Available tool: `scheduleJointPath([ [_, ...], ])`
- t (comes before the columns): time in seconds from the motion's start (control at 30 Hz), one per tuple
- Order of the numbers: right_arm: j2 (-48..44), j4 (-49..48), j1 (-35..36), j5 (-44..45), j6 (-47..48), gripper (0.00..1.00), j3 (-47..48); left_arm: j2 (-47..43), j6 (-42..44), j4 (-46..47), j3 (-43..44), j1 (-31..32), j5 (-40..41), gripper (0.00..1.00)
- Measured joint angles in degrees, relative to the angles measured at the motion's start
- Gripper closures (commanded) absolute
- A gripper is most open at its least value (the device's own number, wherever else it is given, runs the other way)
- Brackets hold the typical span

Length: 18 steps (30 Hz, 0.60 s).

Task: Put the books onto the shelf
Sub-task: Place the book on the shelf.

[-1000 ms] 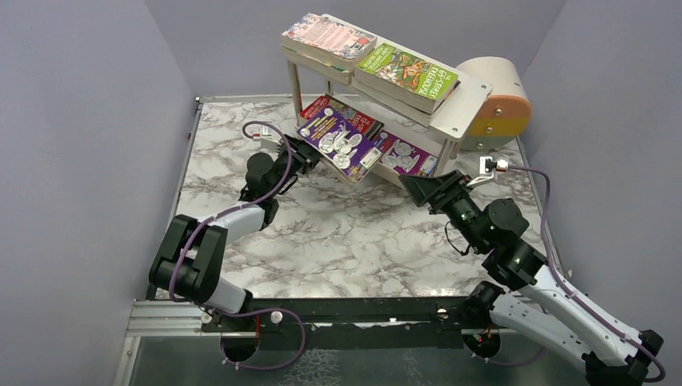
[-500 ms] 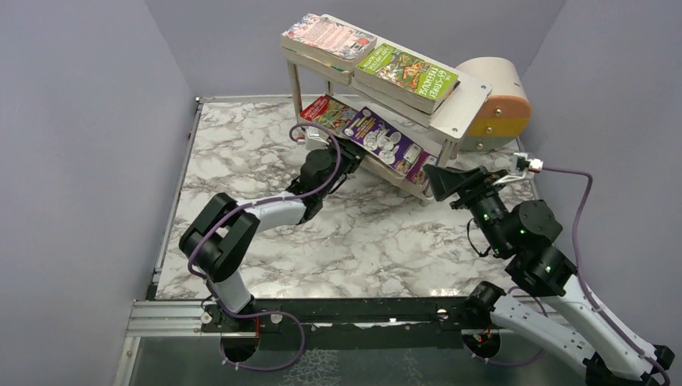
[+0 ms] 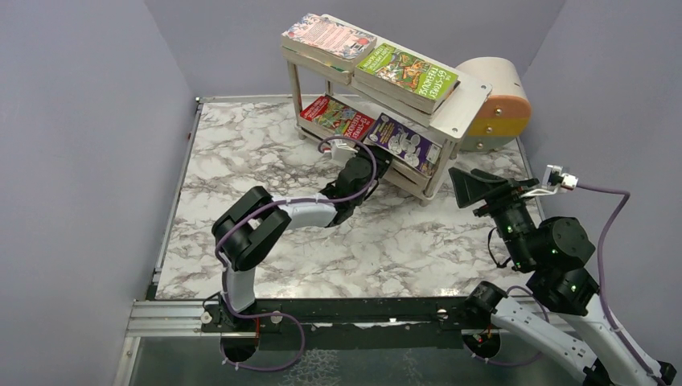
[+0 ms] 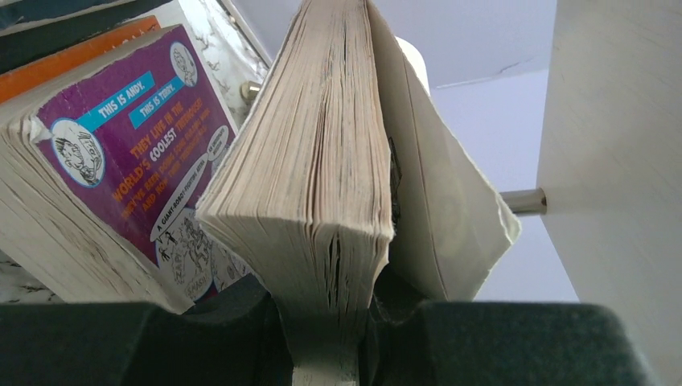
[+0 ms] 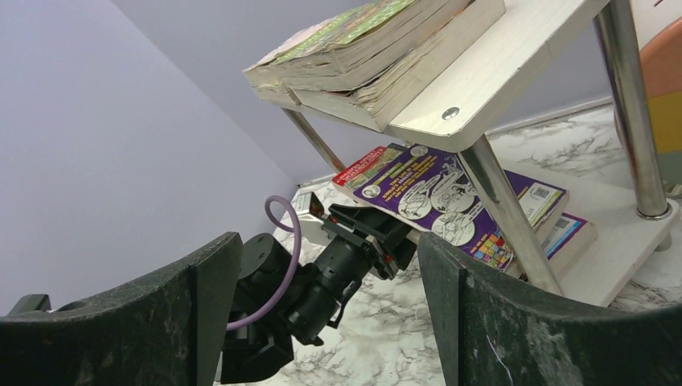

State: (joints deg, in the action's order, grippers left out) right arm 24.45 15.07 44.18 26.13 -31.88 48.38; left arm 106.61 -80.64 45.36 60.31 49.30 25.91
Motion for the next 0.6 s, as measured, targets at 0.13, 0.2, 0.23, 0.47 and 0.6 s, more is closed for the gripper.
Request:
scheduleJointPath([
  [0.13,-1.31,0.76,0.00,0.11,0.28,0.21,0.00,1.77,-0.72,-0.13,1.36,0.07,0.74,1.00],
  [0.2,-1.77,1.18,0.00,0.13,0.26,0.21,0.00,2.27,-1.11,-0.94,1.92,0.04,0.72,1.00],
  [0.23,-1.95,1.31,0.00,0.13,0.26,0.21,0.00,2.56,-1.20,-1.51,2.45,-0.02,0.61,1.00],
  [0.47,-2.80,1.55,0.00,0.13,0.24,0.21,0.00,3.23,-2.16,-8.04,6.80,-2.23,-4.90,1.00],
  [0.6,-2.95,1.55,0.00,0.11,0.22,0.21,0.00,3.23,-2.75,-12.07,8.61,-3.82,-9.86,1.00],
])
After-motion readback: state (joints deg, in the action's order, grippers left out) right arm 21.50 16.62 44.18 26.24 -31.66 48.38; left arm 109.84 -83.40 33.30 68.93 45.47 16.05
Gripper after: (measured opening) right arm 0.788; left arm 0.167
